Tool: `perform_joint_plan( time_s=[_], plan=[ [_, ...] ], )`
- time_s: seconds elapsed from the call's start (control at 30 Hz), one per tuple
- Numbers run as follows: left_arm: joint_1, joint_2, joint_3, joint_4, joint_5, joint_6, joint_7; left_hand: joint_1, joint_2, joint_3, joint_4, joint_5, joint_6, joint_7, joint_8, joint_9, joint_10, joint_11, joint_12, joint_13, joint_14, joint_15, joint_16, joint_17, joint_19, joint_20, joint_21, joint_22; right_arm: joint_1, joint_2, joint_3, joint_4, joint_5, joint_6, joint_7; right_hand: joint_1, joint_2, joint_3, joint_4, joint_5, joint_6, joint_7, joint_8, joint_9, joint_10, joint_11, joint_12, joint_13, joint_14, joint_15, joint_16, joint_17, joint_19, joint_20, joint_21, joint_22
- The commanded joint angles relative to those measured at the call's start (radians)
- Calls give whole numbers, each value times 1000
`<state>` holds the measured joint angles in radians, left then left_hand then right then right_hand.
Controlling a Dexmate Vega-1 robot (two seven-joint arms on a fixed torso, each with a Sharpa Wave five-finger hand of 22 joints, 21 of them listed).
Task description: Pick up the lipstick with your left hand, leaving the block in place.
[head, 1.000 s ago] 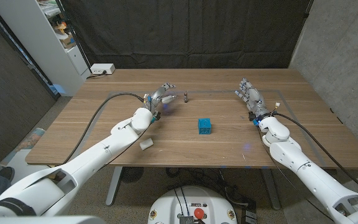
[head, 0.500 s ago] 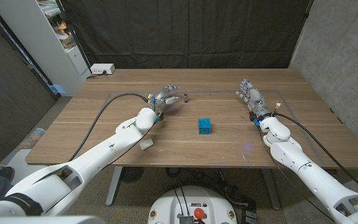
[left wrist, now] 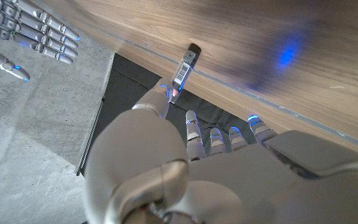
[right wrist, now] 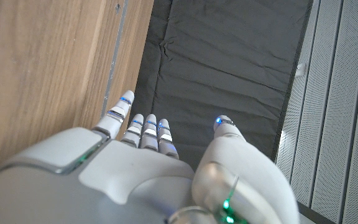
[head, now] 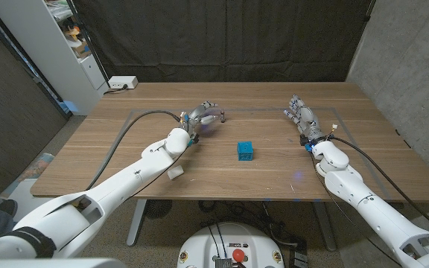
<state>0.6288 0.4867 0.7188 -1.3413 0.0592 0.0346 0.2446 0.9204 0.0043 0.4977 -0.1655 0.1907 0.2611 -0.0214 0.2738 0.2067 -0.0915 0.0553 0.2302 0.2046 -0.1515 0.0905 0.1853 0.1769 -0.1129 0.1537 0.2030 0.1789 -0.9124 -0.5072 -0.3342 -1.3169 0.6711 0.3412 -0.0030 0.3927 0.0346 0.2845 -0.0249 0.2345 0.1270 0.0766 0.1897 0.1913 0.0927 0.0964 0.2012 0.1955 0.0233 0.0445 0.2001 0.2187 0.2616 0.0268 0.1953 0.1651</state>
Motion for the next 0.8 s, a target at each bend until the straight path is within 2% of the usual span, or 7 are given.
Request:
perform_joint_plan(
  time_s=[0.03, 0.8],
  plan=[
    [-15, -11, 8, 23, -2, -3, -2, 9, 0, -3, 5, 0, 12, -2, 3, 5, 1, -1, 7, 2, 3, 1, 4, 3, -1, 3, -2, 4, 8, 5, 0, 15, 3, 2, 6, 4, 8, 2, -1, 1, 2, -3, 7, 1, 3, 3, -2, 0, -2, 5, 4, -1, 6, 6, -4, 5],
    [-42, -35, 25, 66, -3, -11, -10, 14, 4, -10, 7, -1, 25, -3, 2, 6, 7, 0, 8, 1, 7, 1, 4, 3, 0, 5, -1, 4, 19, 14, 3, 46, 11, 10, 15, 2, 8, 1, -3, 1, 2, -4, 7, 1, 2, 3, -2, 0, -2, 5, 4, -1, 6, 6, -4, 5]
  ],
)
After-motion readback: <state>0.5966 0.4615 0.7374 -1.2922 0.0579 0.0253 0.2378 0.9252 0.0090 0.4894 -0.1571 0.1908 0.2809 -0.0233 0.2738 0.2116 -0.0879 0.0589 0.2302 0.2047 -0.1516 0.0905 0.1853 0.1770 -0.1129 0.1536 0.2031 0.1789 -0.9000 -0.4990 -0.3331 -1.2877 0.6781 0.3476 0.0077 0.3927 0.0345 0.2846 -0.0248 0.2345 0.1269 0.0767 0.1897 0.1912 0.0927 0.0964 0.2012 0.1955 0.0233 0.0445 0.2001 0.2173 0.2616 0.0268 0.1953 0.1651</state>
